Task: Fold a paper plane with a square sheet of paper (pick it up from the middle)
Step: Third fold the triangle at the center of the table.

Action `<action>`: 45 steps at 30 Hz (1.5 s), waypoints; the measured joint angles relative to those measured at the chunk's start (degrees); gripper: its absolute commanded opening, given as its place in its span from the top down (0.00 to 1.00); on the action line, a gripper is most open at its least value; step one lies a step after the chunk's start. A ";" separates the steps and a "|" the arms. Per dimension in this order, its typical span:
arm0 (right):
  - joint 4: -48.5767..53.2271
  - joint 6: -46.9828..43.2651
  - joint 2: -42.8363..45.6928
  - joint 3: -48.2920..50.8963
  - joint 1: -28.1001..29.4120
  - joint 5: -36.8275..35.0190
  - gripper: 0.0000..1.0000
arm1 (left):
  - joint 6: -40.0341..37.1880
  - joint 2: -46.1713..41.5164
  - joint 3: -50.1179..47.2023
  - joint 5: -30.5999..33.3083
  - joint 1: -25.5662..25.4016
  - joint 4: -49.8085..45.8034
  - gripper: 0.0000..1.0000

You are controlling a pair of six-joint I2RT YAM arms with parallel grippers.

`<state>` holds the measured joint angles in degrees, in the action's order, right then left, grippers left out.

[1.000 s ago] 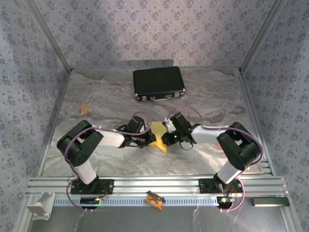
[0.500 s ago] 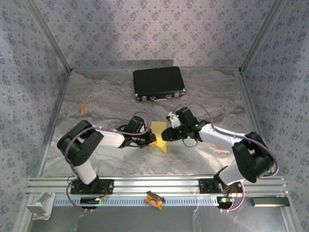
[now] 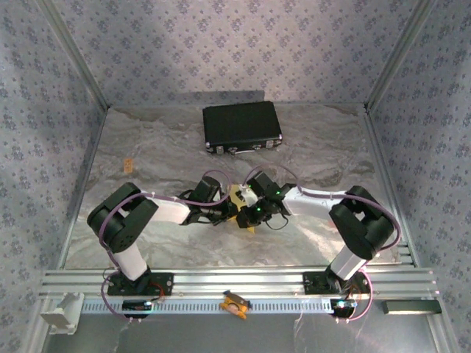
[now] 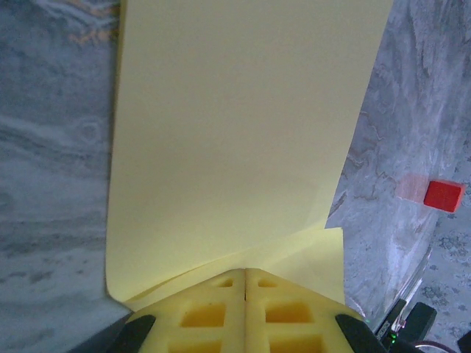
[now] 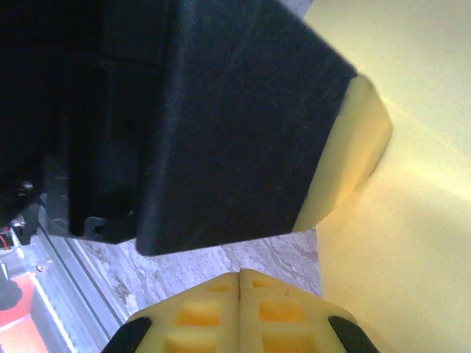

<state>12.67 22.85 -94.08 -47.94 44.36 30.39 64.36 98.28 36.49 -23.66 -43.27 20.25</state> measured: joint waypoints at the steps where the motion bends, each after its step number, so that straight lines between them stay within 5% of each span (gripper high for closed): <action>1: 0.04 0.00 -0.42 -0.07 0.20 -0.20 0.96 | -0.02 0.07 0.00 -0.11 0.00 0.15 0.95; 45: -3.39 3.10 -1.03 2.23 -4.48 3.10 0.91 | -0.44 0.42 0.55 -0.11 -0.26 -0.02 0.96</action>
<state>9.28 25.96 -95.11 -45.71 39.88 33.50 63.92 98.70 37.04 -23.77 -43.53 20.23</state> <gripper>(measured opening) 0.092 0.046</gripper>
